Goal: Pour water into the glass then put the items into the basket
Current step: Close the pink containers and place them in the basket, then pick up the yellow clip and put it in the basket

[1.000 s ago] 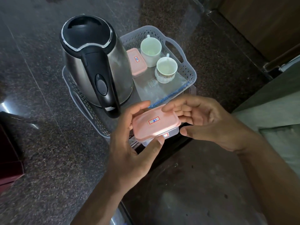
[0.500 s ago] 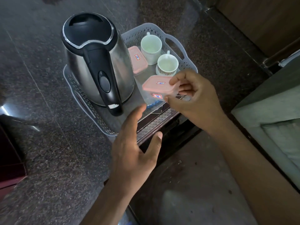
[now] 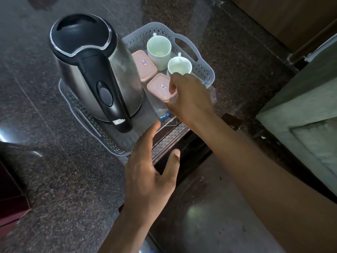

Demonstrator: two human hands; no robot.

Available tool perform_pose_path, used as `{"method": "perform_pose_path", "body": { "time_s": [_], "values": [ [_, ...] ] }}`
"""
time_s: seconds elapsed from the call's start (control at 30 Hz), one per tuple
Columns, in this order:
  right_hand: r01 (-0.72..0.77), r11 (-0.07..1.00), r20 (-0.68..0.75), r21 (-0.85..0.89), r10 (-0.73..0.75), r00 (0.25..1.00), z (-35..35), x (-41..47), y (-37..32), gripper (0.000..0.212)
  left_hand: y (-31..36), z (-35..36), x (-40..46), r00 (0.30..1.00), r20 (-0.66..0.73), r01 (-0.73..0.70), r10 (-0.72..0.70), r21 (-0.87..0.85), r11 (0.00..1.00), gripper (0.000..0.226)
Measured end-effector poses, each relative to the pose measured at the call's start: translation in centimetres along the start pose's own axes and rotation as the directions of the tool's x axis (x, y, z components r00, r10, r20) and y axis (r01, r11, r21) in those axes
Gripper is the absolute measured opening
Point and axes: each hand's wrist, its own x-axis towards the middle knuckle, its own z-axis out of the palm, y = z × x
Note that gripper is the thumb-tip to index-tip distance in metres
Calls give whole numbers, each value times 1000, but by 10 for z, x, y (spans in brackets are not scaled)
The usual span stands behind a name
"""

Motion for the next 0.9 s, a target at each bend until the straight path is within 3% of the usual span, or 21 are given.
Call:
{"method": "perform_pose_path", "body": {
  "time_s": [0.17, 0.5, 0.73, 0.9],
  "values": [
    [9, 999, 45, -41, -7, 999, 3, 9, -8, 28, -1, 1, -1, 1000, 11, -6, 6, -3, 1000, 69],
    [49, 998, 65, -25, -47, 997, -5, -1, -14, 34, -4, 0, -1, 999, 27, -39, 40, -27, 999, 69],
    [69, 990, -185, 126, -45, 982, -39, -61, 10, 24, -7, 11, -12, 979, -40, -202, 198, -185, 962, 52],
    [19, 923, -248, 385, 84, 965, -65, -154, 47, 17, 3, 29, -32, 971, 97, -177, 217, -315, 933, 38]
  ]
}}
